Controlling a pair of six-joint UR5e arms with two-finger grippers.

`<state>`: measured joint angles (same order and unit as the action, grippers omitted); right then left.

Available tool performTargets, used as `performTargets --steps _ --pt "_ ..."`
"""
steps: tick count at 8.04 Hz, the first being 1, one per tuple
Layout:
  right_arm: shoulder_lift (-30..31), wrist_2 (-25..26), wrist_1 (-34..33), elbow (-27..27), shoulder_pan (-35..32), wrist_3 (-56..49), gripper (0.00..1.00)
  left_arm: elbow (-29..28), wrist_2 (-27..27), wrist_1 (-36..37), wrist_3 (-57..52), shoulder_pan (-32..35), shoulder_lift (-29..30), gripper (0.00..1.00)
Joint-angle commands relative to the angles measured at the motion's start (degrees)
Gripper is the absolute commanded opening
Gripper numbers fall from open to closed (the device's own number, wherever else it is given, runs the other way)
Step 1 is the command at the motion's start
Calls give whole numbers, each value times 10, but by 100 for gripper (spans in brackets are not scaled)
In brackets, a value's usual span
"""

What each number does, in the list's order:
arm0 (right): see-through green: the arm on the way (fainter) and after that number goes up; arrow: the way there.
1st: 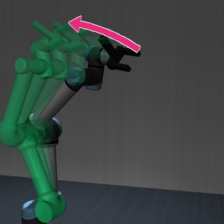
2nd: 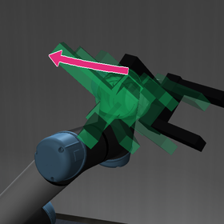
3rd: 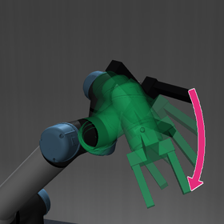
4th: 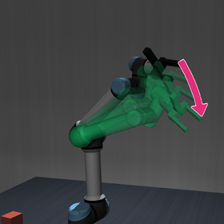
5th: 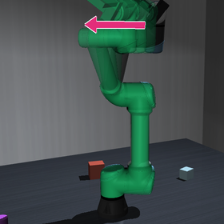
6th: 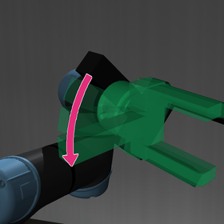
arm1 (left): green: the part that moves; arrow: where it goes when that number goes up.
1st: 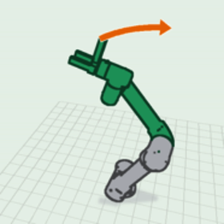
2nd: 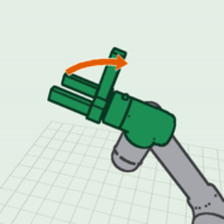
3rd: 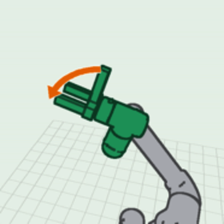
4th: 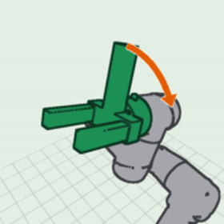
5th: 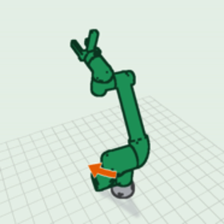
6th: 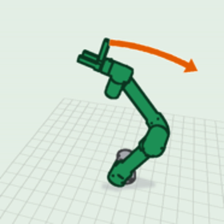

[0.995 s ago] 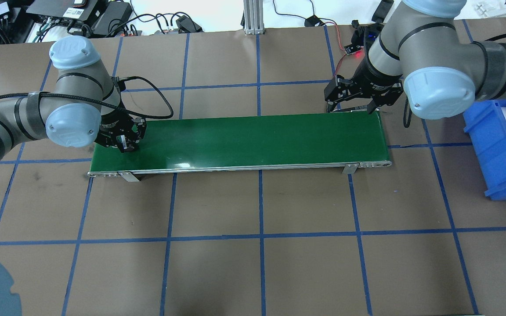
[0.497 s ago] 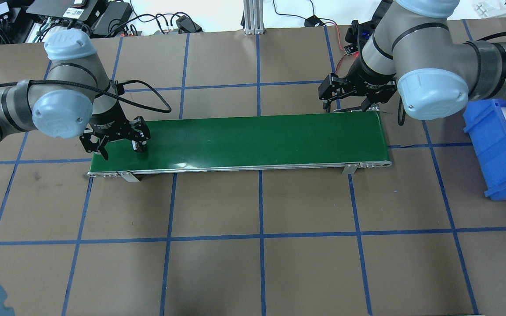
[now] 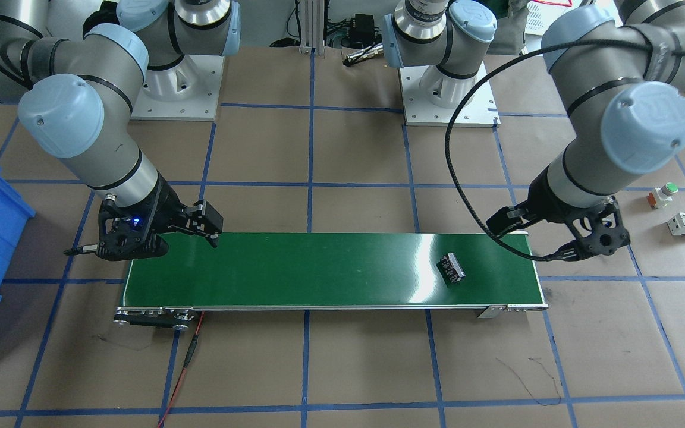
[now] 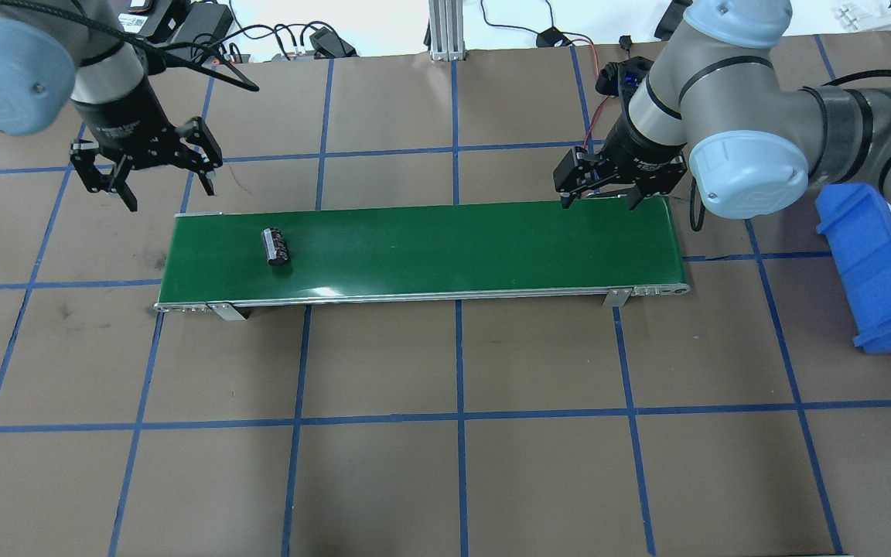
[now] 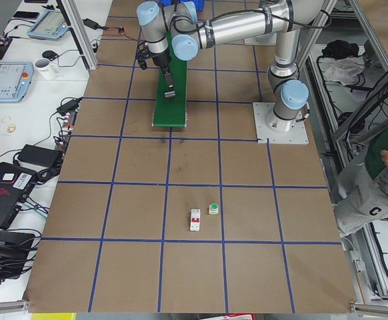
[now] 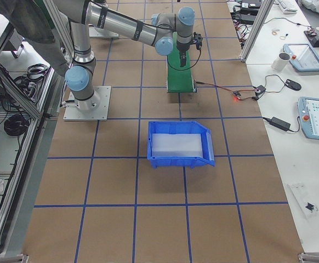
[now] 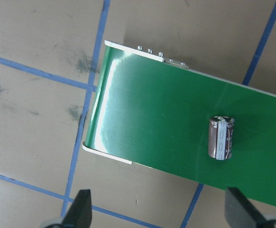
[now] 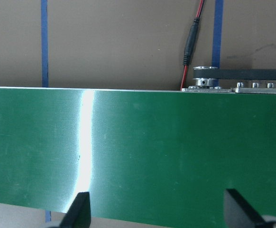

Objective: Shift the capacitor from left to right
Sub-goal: 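Open the left gripper to drop the capacitor on the belt and lift away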

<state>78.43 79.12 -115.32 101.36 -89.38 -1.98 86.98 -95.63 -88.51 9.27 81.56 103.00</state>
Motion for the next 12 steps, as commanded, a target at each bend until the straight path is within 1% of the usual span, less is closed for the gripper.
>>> performTargets --steps 1,3,4,5,6,7,9,10,11,12 --pt "-25 -9 -17 4 0 -16 99 -44 -3 -11 -4 -19 -13 100" --pt "-42 -9 -38 10 0 -32 98 -45 -2 -6 -7 -33 -17 100" --pt "-46 -7 -41 13 0 -32 98 -46 -1 -7 -8 -55 -39 100" --pt "-50 -2 -42 13 0 -32 93 -45 3 -7 -7 -67 -68 100" --pt "-54 -1 -42 13 0 -32 88 -44 3 -6 -7 -65 -75 100" --pt "-57 -1 -42 13 0 -33 88 -40 4 -6 -7 -55 -78 100" --pt "-61 -10 -54 13 0 -32 90 -39 2 -6 -7 -1 -75 100" --pt "-61 -9 -60 13 0 -33 91 -39 1 -6 -8 21 -75 100" --pt "-61 -8 -65 13 0 -33 95 -39 0 -7 -8 34 -76 100" --pt "-61 -8 -66 13 0 -45 97 -38 -1 -7 -9 38 -78 100"
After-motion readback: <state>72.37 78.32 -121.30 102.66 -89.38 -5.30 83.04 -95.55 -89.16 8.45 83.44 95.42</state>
